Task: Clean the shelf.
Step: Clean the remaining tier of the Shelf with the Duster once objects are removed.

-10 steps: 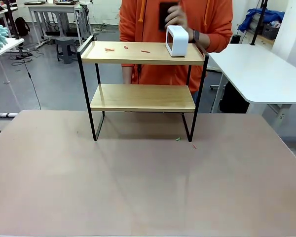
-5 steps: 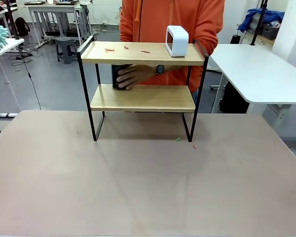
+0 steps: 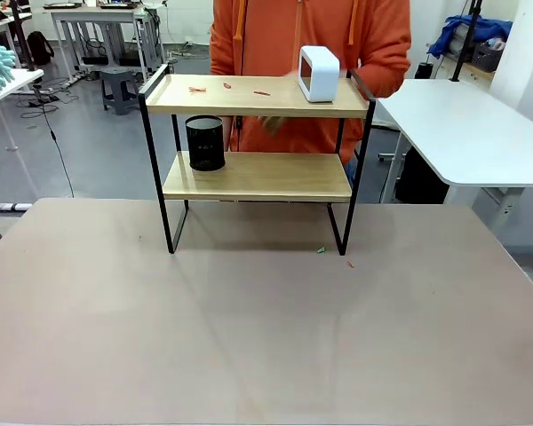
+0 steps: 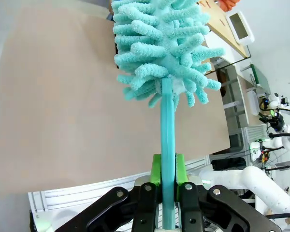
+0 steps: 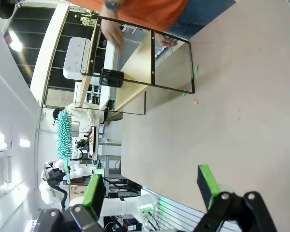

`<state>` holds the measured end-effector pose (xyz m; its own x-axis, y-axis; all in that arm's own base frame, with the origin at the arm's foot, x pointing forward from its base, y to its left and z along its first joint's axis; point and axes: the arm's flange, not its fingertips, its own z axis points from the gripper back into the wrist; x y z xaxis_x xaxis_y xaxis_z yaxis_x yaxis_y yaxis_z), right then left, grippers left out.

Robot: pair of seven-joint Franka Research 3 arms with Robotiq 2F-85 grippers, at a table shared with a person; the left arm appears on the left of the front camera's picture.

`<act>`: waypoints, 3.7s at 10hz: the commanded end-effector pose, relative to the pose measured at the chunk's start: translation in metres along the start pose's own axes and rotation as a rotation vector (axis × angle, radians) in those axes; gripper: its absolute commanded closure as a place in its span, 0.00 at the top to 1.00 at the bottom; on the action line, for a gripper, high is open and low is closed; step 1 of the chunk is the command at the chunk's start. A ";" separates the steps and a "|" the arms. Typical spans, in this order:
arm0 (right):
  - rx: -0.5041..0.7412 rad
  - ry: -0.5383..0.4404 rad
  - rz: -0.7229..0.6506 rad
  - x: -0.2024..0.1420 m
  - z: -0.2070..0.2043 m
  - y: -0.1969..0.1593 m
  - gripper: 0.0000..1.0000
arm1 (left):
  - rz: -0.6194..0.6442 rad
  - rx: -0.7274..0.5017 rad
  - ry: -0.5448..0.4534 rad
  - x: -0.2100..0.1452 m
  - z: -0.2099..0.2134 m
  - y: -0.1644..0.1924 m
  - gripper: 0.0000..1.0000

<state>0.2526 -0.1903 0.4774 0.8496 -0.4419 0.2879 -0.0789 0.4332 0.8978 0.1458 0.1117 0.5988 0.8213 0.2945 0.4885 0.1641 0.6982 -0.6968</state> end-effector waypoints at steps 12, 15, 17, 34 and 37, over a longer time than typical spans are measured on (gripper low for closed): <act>0.018 -0.013 0.025 0.002 0.000 0.001 1.00 | 0.052 0.070 -0.016 0.061 -0.016 -0.083 0.12; 0.018 -0.013 0.025 0.002 0.000 0.001 1.00 | -0.021 0.080 0.105 0.105 -0.084 -0.178 0.12; 0.018 -0.013 0.025 0.002 0.000 0.001 1.00 | -0.061 0.120 0.205 0.115 -0.154 -0.210 0.12; 0.018 -0.013 0.025 0.002 0.000 0.001 1.00 | -0.168 0.404 0.288 0.168 -0.299 -0.210 0.12; 0.018 -0.013 0.025 0.002 0.000 0.001 1.00 | -0.221 0.302 0.400 0.157 -0.302 -0.207 0.12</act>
<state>0.2528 -0.1901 0.4777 0.8493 -0.4419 0.2889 -0.0799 0.4334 0.8976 0.4086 -0.1903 0.6586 0.9391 -0.0565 0.3390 0.1819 0.9185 -0.3510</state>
